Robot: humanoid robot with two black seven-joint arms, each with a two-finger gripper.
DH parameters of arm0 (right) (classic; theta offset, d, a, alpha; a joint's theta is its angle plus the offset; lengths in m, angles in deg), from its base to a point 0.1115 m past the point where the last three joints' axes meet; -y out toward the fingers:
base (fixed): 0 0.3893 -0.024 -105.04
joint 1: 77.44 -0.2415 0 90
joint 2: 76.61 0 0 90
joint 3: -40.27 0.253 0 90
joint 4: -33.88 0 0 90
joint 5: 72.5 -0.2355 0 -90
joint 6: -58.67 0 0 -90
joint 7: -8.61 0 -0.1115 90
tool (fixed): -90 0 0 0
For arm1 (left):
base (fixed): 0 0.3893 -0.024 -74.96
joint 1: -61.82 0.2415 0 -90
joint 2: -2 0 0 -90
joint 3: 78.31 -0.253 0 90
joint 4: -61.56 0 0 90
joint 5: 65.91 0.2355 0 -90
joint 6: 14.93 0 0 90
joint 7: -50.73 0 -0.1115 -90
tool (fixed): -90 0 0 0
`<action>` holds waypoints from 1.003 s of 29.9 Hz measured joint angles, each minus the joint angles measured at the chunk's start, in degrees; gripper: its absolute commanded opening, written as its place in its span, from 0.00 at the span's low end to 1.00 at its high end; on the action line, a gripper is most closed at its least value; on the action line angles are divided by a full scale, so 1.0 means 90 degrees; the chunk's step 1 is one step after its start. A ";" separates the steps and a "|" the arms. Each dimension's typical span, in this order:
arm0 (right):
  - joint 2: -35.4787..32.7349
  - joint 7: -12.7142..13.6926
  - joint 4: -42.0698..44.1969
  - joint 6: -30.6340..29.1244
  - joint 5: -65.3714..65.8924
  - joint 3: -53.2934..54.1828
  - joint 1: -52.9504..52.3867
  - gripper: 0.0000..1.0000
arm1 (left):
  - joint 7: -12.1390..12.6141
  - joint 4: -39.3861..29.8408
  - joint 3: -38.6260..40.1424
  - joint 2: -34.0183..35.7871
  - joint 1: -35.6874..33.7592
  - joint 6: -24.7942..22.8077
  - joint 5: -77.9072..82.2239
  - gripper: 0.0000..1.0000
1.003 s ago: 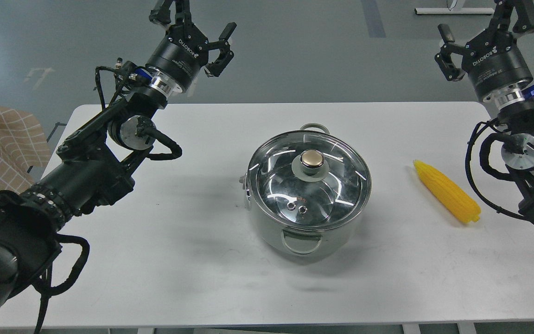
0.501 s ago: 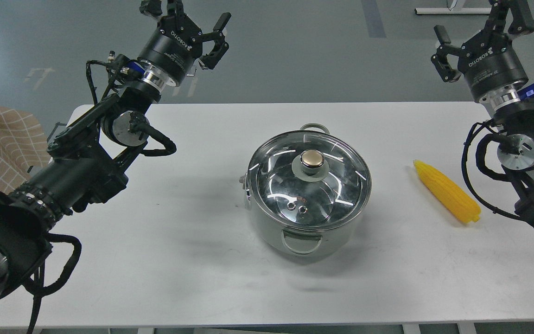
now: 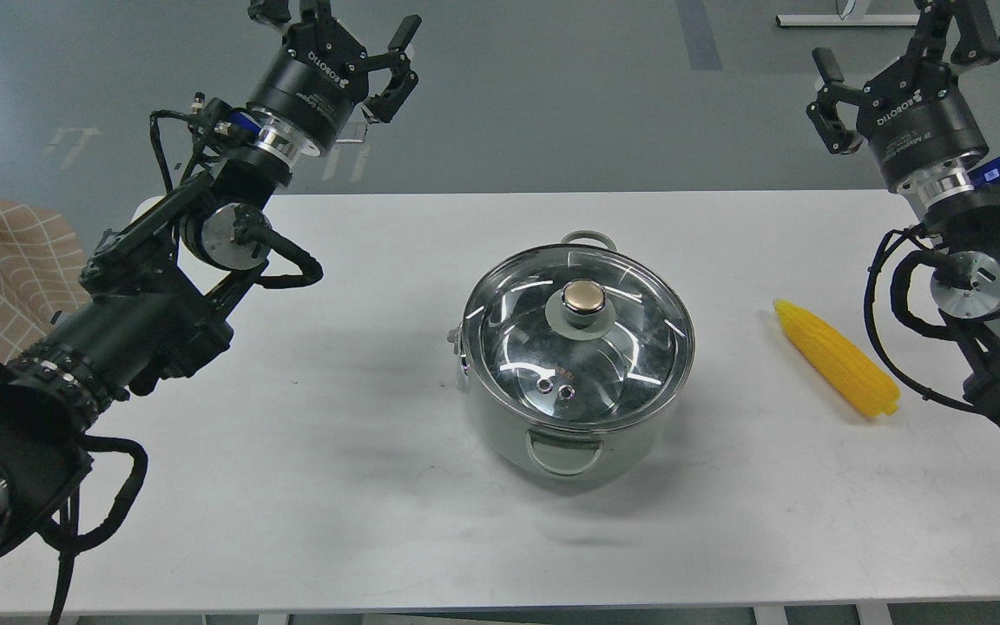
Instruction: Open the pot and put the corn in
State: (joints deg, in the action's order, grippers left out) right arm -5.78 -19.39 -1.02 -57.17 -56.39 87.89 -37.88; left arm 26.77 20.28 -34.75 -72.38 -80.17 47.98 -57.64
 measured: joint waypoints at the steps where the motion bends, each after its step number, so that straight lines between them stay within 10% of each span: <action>1: -0.0002 0.0000 0.0054 0.0000 0.0004 -0.0007 -0.0017 1.00 | 0.0009 0.0030 -0.0019 0.0037 0.0001 0.0001 0.0008 0.98; 30: 0.0173 0.0000 0.0936 -0.0238 0.0077 -0.0202 -0.0081 1.00 | -0.0108 0.0244 -0.0074 0.0188 0.0217 -0.0016 0.0215 0.98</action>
State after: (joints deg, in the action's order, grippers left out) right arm -4.23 -19.39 7.40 -59.32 -55.70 86.07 -38.62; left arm 25.80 22.47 -35.41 -70.69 -78.22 47.84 -55.71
